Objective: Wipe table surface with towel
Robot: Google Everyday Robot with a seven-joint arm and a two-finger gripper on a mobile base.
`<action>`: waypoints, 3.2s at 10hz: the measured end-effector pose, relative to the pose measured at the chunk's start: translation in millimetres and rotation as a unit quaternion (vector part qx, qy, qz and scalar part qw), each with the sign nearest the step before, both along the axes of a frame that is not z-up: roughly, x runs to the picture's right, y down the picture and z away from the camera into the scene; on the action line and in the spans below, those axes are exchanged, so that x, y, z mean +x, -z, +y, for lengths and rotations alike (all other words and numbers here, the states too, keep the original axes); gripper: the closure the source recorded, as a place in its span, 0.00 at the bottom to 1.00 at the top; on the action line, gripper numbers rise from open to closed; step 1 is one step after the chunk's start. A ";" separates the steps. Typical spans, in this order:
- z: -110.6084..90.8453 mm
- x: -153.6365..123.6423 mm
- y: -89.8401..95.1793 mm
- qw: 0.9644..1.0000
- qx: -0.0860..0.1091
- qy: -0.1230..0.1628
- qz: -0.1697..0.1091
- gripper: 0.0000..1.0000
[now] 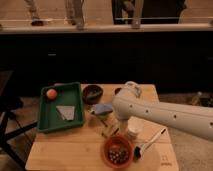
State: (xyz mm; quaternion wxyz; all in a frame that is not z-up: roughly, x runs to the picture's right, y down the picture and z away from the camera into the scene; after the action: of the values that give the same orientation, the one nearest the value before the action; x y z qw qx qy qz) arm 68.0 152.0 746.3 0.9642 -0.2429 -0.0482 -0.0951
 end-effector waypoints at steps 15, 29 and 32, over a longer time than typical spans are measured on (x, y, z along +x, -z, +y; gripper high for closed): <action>-23.1 -118.2 21.4 0.992 0.012 0.048 -0.113 0.20; -43.7 -191.3 -1.1 0.975 0.029 0.014 -0.219 0.20; -46.5 -202.4 -3.8 0.969 0.038 0.011 -0.244 0.20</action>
State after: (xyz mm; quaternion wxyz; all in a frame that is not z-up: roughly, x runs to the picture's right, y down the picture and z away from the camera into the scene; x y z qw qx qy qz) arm -134.4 105.5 750.1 0.9307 -0.1758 -0.2761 -0.1636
